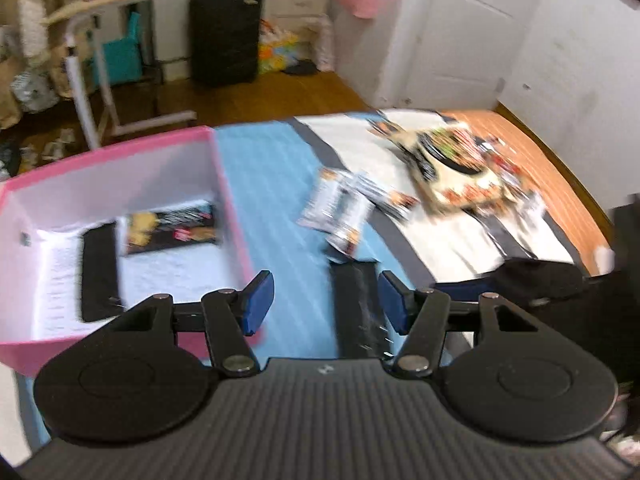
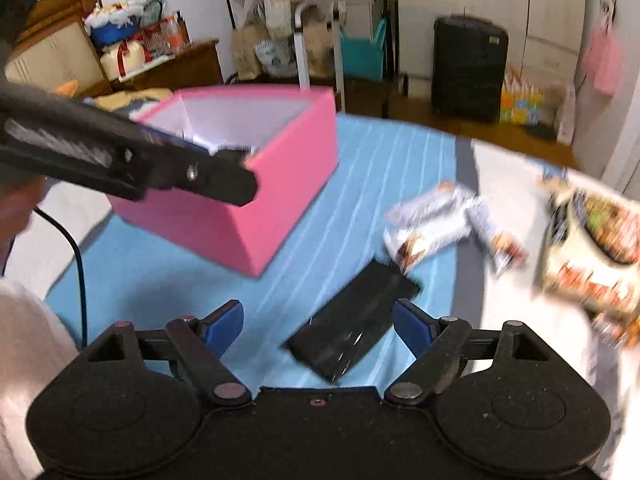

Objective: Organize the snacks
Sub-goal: 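Grasp the second black snack pack with the left tool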

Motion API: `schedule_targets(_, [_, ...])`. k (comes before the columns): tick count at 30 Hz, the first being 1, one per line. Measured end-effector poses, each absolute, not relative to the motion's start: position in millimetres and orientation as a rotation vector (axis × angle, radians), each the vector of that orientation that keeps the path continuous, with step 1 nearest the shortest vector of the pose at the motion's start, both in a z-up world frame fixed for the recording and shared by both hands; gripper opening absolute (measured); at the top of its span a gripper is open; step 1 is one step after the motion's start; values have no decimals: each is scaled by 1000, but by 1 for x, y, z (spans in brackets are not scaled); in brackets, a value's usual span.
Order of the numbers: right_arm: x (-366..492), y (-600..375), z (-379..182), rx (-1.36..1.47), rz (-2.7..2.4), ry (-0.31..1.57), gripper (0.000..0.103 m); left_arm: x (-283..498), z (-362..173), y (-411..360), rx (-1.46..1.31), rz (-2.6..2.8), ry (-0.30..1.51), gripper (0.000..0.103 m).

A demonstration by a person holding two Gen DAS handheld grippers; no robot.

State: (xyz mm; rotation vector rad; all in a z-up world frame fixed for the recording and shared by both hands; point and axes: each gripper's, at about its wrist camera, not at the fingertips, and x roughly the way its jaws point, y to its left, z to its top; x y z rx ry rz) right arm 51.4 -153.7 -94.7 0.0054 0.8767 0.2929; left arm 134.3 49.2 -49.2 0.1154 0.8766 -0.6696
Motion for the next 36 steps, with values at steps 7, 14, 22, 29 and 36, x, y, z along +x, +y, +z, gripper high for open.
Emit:
schedule_targets(7, [42, -145, -138, -48, 325, 859, 85, 116, -95, 10, 188, -792, 981, 52])
schedule_targets(14, [37, -141, -158, -111, 304, 822, 85, 133, -135, 0, 193, -714, 1045, 51])
schedule_targets(22, [32, -149, -166, -62, 318, 770, 87, 141, -165, -21, 229, -625, 1054, 51])
schedule_targets(29, [31, -160, -163, -49, 266, 774, 90, 145, -173, -10, -45, -782, 1203, 51])
schedule_targets(36, [38, -161, -170, -48, 216, 779, 90, 139, -174, -18, 7, -700, 1097, 51])
